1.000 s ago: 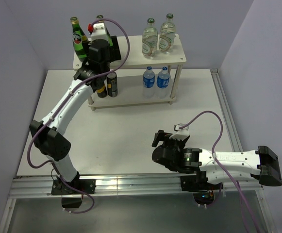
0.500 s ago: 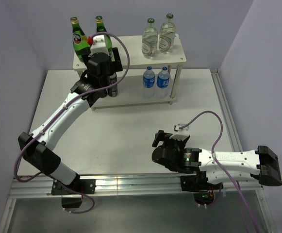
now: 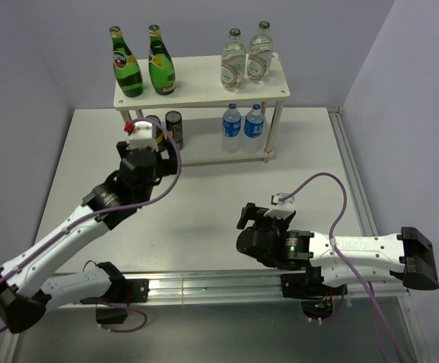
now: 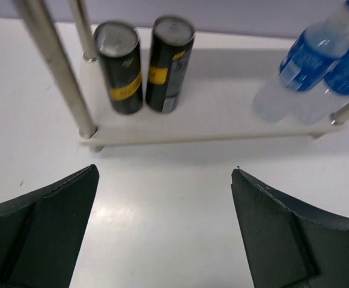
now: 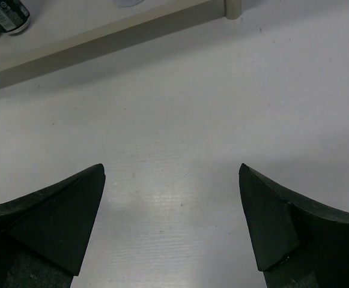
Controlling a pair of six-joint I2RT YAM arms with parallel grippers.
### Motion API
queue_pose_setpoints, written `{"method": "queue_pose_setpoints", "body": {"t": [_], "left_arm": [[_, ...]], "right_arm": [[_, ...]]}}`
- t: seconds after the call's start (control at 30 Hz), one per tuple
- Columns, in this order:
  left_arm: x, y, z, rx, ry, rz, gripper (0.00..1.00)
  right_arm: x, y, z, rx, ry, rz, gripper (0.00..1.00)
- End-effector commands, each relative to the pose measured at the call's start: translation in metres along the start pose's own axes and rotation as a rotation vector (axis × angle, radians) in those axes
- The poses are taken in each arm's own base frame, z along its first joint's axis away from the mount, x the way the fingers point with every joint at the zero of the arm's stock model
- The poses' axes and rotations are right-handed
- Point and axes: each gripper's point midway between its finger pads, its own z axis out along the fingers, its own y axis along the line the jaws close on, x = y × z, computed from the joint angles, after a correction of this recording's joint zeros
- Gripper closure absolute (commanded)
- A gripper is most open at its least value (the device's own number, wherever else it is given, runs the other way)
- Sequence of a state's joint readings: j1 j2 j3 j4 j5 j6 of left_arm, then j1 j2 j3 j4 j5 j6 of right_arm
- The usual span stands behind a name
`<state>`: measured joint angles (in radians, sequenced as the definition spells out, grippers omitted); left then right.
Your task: Place and organize the beverage onto the shelf
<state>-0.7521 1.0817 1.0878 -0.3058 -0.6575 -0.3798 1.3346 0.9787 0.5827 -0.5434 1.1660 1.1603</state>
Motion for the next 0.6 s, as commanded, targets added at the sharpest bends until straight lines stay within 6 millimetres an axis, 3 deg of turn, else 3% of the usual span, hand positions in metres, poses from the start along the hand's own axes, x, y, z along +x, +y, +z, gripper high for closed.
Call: {"method": "queue_pose_setpoints", "body": {"t": [0.0, 0.07, 0.1, 0.2, 0.27, 0.4, 0.57], "left_arm": [[0.014, 0.02, -0.025, 0.008, 0.019, -0.012, 0.01], [0.005, 0.025, -0.043, 0.032, -0.004, -0.031, 0.01], [-0.009, 0.025, -0.056, 0.063, -0.034, -0.059, 0.01], [-0.029, 0.034, -0.076, 0.095, -0.093, -0.082, 0.01], [-0.039, 0.043, -0.083, 0.085, -0.136, -0.077, 0.01], [-0.066, 0.056, -0.1, 0.077, -0.224, -0.104, 0.01], [-0.087, 0.065, -0.108, 0.035, -0.264, -0.107, 0.01]], "right_arm": [[-0.009, 0.008, 0.001, -0.009, -0.039, 0.025, 0.01], [-0.016, 0.015, -0.001, -0.03, -0.046, 0.018, 0.01], [-0.019, 0.016, -0.004, -0.038, -0.043, 0.002, 0.01], [-0.044, 0.028, -0.014, -0.07, -0.036, 0.0, 0.0], [-0.071, 0.035, -0.023, -0.093, -0.048, 0.019, 0.0], [-0.104, 0.039, -0.035, -0.138, -0.07, -0.004, 0.0], [-0.152, 0.051, -0.051, -0.195, -0.105, -0.009, 0.0]]}}
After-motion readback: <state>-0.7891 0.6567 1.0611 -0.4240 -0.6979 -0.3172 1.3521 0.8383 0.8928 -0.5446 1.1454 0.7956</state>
